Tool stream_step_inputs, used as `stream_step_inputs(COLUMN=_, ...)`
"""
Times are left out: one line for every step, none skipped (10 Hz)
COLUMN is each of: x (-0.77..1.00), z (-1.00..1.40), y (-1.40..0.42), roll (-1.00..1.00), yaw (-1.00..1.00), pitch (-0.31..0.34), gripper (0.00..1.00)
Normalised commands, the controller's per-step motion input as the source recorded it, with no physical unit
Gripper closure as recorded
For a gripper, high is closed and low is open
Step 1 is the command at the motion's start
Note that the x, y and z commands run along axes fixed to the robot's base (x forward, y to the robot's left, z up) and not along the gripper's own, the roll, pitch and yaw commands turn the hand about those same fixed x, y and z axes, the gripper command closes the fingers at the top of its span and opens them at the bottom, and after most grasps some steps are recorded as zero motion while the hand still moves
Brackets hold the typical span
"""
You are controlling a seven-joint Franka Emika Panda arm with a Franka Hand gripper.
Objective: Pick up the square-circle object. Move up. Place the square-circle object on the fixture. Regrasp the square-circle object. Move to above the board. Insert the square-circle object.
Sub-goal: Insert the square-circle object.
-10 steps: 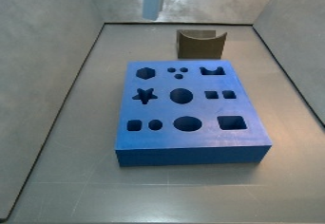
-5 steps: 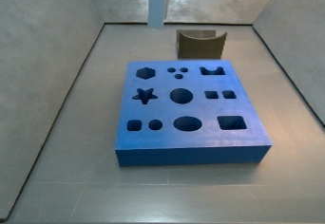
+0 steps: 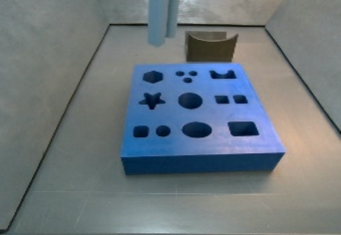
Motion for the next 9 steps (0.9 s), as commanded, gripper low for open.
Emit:
stream_step_inputs(x=0.00, z=-0.28, y=-0.01, roll=-0.01, yaw=-1.00, pitch=-0.043, gripper=1.00)
stream_step_inputs(x=0.00, z=-0.17, y=-0.17, roll=0.00, yaw=-0.95, pitch=0.000, gripper=1.00)
stream_step_inputs(x=0.00, z=-0.15, y=-0.28, roll=0.03, yaw=-0.89, pitch=0.000, gripper=1.00)
stream_step_inputs(x=0.00, z=-0.17, y=-0.47, roll=0.04, yaw=-0.71, pitch=0.000, gripper=1.00)
stream_step_inputs(x=0.00, z=-0.23, y=-0.54, roll=0.02, yaw=-0.65, pitch=0.000, gripper=1.00)
stream_step_inputs(x=0.00, z=-0.28, y=-0.50, roll=0.01, yaw=-0.73, pitch=0.000, gripper=1.00)
stream_step_inputs(x=0.00, z=-0.35, y=-0.34, roll=0.01, yaw=-0.87, pitch=0.000, gripper=1.00)
stream_step_inputs(x=0.00, z=-0.36, y=-0.30, roll=0.01, yaw=-0.89, pitch=0.000, gripper=1.00)
stream_step_inputs(x=0.00, z=-0.37, y=-0.29, roll=0.01, yaw=-0.90, pitch=0.000, gripper=1.00)
